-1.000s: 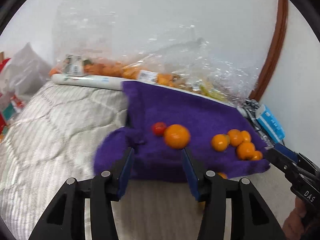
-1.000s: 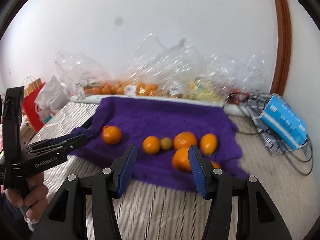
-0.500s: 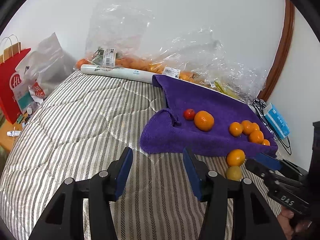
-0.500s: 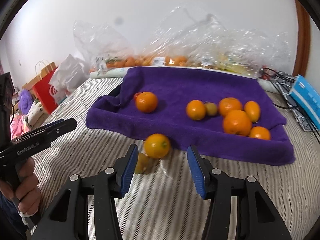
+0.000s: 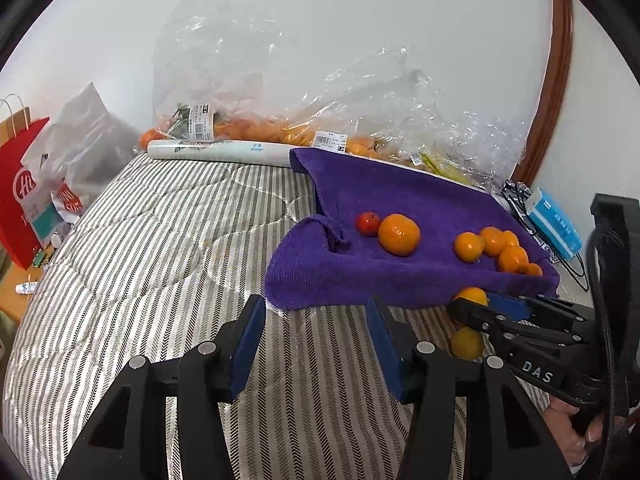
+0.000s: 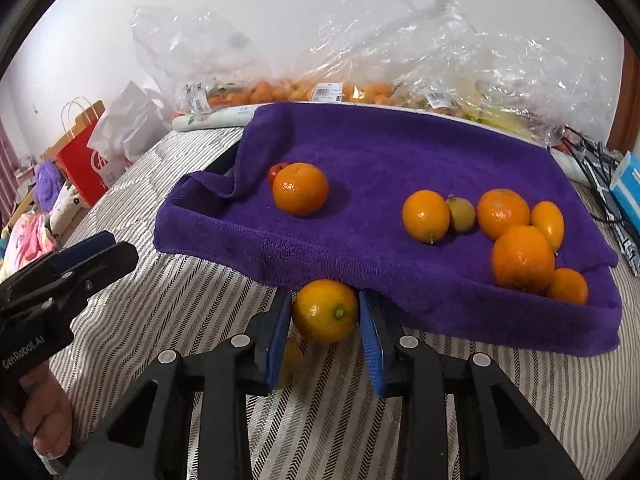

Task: Organize fruits
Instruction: 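Grasp an orange with the right tool while the left tool grasps a small yellow fruit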

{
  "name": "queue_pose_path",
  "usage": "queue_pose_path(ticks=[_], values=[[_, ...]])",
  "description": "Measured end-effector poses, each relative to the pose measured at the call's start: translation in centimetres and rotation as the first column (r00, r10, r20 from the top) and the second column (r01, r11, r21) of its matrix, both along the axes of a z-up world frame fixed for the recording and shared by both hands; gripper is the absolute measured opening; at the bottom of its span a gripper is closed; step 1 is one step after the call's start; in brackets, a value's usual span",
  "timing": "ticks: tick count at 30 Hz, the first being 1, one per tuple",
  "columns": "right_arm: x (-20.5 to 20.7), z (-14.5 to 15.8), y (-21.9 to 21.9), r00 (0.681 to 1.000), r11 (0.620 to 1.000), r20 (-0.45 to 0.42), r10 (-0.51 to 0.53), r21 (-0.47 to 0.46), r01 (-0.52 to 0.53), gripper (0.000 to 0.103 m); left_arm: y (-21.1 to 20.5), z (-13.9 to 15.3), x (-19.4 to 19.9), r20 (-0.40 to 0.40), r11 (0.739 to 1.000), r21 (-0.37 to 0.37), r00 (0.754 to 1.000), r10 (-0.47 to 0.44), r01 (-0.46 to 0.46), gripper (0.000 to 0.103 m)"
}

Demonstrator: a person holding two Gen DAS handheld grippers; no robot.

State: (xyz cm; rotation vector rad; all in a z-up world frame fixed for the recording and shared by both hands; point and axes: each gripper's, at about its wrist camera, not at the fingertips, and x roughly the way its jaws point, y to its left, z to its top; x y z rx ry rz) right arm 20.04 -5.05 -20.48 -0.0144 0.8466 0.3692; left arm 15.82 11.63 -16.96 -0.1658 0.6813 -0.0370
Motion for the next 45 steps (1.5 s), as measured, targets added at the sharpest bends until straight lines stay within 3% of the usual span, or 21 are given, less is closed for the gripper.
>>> queue_pose_path(ticks=[8,16,20,29,35,45], values=[[-2.0,2.5,-3.4,0.995,0.998,0.089,-0.045,0.041,0.041,0.034,-0.7,-0.2,0.2,-0.029,0.999,0.002,0.998,-0.053,0.053,0.050],[-4.6,2.2,-7.5,0.985,0.995,0.157,-0.073,-0.049,0.082,0.034,-1.8,-0.5,0.3,-0.051,0.996,-0.001,0.994,-0.094,0.094,0.050],[-4.5,1.7,-9.3,0.986,0.995,0.134,-0.101,0.009,0.101,0.034,-1.9,-0.8,0.7,-0.084,0.997,0.005,0.993,-0.078,0.079,0.050],[-4.8,1.9,-8.2,0.986,0.996,0.146,-0.082,-0.032,0.088,0.034,-2.1,-0.6,0.7,-0.071,0.999,-0.008,0.996,-0.047,0.046,0.050],[-4.6,1.8,-8.9,0.981,0.990,0.143,-0.130,-0.034,0.136,0.034,-3.3,-0.8,1.1,-0.104,0.997,0.035,0.993,-0.062,0.066,0.050],[-5.0,2.2,-9.0,0.976,0.986,0.160,-0.151,-0.051,0.161,0.034,-5.4,-0.2,0.1,-0.067,0.986,0.010,0.984,-0.163,0.164,0.049]])
